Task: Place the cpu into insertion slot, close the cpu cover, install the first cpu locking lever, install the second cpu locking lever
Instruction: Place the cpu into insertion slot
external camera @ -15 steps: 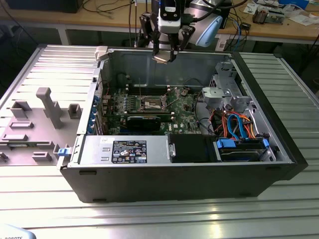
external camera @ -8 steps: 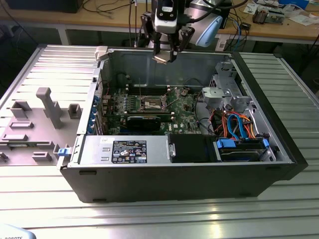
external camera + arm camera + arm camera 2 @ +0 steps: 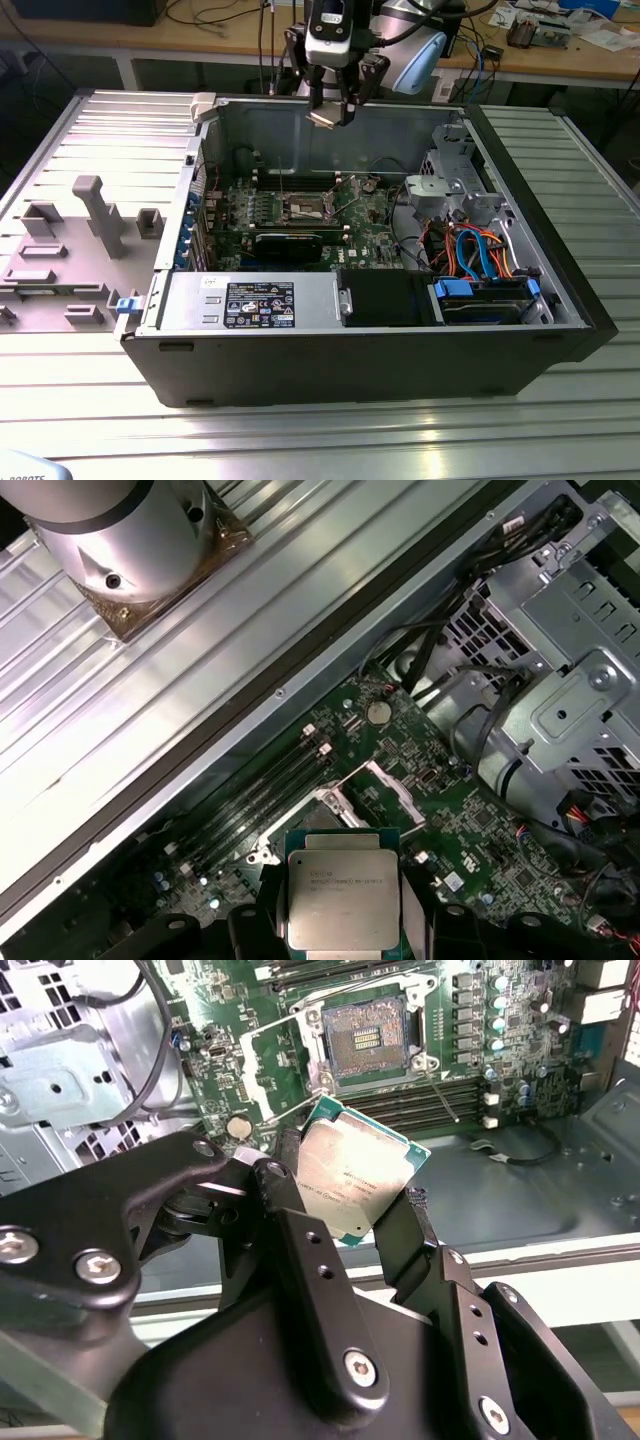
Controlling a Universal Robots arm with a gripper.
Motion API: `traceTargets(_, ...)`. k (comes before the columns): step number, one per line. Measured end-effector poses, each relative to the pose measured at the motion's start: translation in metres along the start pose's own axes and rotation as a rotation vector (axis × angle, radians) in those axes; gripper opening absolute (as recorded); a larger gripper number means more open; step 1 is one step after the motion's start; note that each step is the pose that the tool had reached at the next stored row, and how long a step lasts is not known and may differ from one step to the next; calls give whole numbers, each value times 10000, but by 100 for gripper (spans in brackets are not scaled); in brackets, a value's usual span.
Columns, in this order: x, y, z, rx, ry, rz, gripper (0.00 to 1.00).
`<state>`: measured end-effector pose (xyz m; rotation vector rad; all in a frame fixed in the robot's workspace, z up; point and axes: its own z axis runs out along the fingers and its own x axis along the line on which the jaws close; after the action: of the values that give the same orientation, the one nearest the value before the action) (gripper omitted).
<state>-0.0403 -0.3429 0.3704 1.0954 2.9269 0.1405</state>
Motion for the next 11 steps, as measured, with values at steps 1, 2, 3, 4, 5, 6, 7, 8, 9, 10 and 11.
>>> traceTargets(1, 0, 0, 0, 0, -5, 66, 54)
traceTargets(2, 0, 0, 1, -2, -11, 131, 54)
traceTargets(3, 0, -1, 1, -4, -16, 190, 54)
traceTargets(4, 0, -1, 1, -4, -23, 261, 54)
traceTargets(5, 0, -1, 2, -7, -33, 374, 54)
traceTargets(6, 0, -1, 2, -7, -37, 429, 54)
traceTargets(7, 0, -1, 2, -9, -43, 491, 54)
traceTargets(8, 0, -1, 3, -10, -49, 550, 54)
traceTargets(9, 0, -1, 3, -11, -55, 630, 54)
traceTargets(10, 0, -1, 4, -13, -65, 738, 54)
traceTargets(11, 0, -1, 4, -14, -71, 799, 54)
